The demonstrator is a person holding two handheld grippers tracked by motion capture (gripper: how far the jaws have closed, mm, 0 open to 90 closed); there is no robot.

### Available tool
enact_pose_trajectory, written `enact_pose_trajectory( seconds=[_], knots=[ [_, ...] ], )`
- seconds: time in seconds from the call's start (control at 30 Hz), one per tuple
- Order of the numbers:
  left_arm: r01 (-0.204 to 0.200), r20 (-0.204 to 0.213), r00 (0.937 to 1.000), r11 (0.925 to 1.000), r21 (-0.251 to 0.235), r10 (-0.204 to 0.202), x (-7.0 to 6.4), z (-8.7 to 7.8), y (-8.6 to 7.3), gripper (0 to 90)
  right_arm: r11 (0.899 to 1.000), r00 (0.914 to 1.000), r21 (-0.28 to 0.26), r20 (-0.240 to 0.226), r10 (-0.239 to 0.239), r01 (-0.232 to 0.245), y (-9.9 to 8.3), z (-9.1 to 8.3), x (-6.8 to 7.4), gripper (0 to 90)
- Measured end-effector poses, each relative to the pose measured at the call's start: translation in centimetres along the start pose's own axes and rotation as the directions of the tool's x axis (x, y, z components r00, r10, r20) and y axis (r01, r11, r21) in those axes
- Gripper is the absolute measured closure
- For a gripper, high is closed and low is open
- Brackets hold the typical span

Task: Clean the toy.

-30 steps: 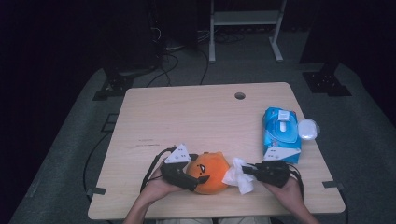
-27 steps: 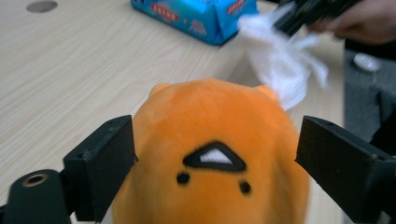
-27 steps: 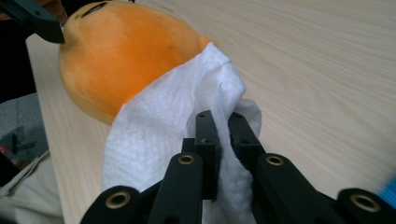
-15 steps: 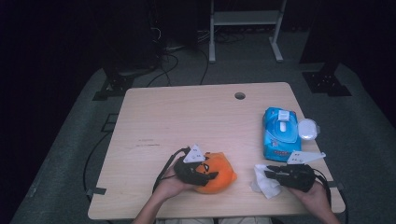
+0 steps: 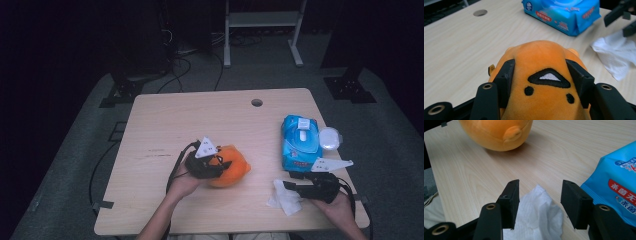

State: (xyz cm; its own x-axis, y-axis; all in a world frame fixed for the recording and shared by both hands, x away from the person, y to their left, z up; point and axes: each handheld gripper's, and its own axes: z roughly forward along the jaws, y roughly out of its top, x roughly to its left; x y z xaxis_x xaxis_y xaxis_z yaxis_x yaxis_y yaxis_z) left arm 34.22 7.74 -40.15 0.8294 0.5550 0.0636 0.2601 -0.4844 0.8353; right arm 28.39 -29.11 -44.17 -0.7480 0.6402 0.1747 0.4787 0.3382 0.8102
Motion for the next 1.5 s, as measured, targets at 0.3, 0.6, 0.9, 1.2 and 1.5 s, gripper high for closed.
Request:
enact_pose_trajectory(
  seconds=[0.3, 0.6, 0.9, 1.2, 1.5],
  knots=[
    [0.038, -0.019, 0.9991, 0.9987, 0.036, -0.037, 1.8, 1.8, -0.4, 30.3, 1.000, 0.9999, -0.007, -0.009, -0.011, 0.011, 0.8, 0.5, 0.3, 42.5],
    [0.081, -0.023, 0.9965, 0.9967, -0.005, -0.081, 1.8, -0.4, -0.3, 12.0, 1.000, 0.9999, -0.005, -0.009, -0.005, 0.005, 1.0, 0.8, 0.3, 39.3],
    [0.099, -0.039, 0.9942, 0.9947, -0.028, -0.100, 1.9, -2.5, -1.2, 10.4, 1.000, 1.0000, -0.015, -0.006, -0.002, 0.002, 1.0, 0.7, 0.3, 37.3],
    [0.107, -0.057, 0.9925, 0.9939, -0.028, -0.108, 1.7, -4.8, -2.8, 10.4, 1.000, 1.0000, -0.022, -0.006, 0.001, -0.001, 1.0, 0.6, 0.5, 36.2],
    [0.119, -0.078, 0.9897, 0.9928, -0.013, -0.120, 1.7, -6.6, -4.4, 10.4, 1.000, 0.9999, -0.028, -0.010, 0.004, -0.004, 1.0, 0.6, 0.4, 35.3]
  ],
)
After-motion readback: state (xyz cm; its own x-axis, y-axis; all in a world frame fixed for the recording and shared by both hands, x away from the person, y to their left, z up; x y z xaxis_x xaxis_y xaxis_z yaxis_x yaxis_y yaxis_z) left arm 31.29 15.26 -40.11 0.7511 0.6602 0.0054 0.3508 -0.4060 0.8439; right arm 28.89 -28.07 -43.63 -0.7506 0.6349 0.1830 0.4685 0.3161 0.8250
